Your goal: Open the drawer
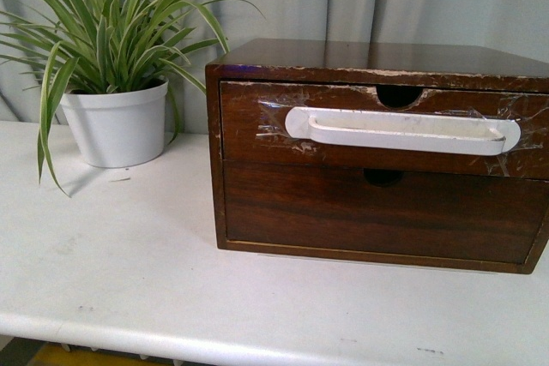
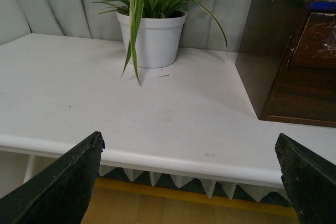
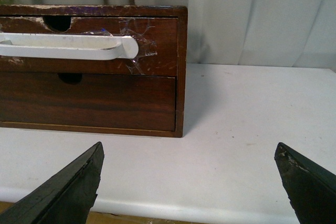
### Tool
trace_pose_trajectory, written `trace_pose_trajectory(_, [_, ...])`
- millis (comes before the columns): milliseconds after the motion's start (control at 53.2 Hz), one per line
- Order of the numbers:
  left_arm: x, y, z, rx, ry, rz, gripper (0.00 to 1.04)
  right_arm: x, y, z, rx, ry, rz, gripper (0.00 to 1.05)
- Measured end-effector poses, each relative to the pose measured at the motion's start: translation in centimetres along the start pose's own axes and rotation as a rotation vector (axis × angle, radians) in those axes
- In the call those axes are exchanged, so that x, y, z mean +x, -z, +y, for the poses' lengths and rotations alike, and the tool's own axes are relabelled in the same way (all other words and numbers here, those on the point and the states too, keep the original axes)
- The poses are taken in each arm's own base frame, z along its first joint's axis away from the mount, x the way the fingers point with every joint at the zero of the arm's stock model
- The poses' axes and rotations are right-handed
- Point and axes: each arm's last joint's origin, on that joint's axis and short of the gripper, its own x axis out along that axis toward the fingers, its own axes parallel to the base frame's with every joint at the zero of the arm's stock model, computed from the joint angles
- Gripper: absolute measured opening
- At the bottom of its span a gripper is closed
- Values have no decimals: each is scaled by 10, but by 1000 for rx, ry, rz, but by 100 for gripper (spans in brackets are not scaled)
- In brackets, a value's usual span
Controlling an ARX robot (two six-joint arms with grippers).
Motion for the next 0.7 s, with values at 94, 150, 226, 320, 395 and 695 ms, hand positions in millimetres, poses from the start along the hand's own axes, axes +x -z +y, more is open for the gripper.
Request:
trace_pose_trajectory(94, [0, 0, 0, 0, 0, 0, 99, 0, 0, 0, 0, 0, 0, 96])
trace_pose_trajectory(150, [0, 0, 0, 0, 0, 0, 99, 0, 0, 0, 0, 0, 0, 96])
trace_pose_trajectory(226, [0, 0, 0, 0, 0, 0, 99, 0, 0, 0, 0, 0, 0, 96])
trace_pose_trajectory(320, [0, 0, 0, 0, 0, 0, 99, 0, 0, 0, 0, 0, 0, 96])
trace_pose_trajectory(395, [0, 0, 0, 0, 0, 0, 99, 0, 0, 0, 0, 0, 0, 96])
trace_pose_trajectory(695, [0, 0, 0, 0, 0, 0, 99, 0, 0, 0, 0, 0, 0, 96])
